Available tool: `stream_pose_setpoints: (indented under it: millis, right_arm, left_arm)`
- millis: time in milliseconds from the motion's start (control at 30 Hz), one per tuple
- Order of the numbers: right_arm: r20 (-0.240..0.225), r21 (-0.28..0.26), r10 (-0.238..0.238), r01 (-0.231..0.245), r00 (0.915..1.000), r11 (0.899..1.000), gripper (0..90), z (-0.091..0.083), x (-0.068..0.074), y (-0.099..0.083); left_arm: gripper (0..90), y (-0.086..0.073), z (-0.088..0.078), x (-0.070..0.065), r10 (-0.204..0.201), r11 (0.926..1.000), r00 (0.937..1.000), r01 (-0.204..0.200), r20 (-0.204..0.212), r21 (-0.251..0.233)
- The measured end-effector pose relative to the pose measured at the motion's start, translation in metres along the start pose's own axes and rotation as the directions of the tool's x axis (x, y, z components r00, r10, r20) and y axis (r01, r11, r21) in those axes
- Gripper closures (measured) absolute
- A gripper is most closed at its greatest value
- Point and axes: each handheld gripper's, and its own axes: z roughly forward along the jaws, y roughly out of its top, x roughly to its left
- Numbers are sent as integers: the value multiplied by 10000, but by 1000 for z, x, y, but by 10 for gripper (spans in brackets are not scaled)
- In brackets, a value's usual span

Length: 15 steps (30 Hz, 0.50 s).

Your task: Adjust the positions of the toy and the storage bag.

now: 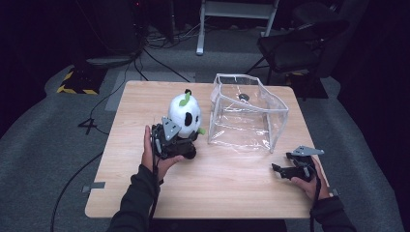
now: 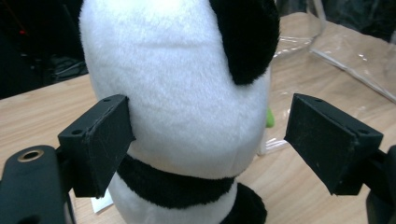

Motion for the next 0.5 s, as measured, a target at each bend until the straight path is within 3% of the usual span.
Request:
stream_pose_setpoints:
  millis: [100, 200, 300, 333, 500]
  right_arm:
    - [-2, 1, 2, -2, 10000, 10000, 148, 0, 0, 0]
    - [-1, 0, 0, 0, 10000, 10000, 148, 0, 0, 0]
    - [-5, 0, -2, 2, 10000, 10000, 148, 0, 0, 0]
    - [-5, 0, -4, 4, 10000, 10000, 148, 0, 0, 0]
    - [-6, 0, -1, 1, 10000, 10000, 148, 0, 0, 0]
  left_arm:
    - [132, 2, 3, 1, 84, 9999, 10000, -83, -40, 132]
    - [144, 1, 3, 6, -394, 9992, 9987, 394, -314, -14]
    - [141, -1, 10, 12, -715, 9968, 9962, 731, -496, 312]
    - [153, -2, 11, 14, -795, 9959, 9961, 811, -390, 400]
    - [79, -3, 22, 17, -550, 9962, 9983, 563, -211, 663]
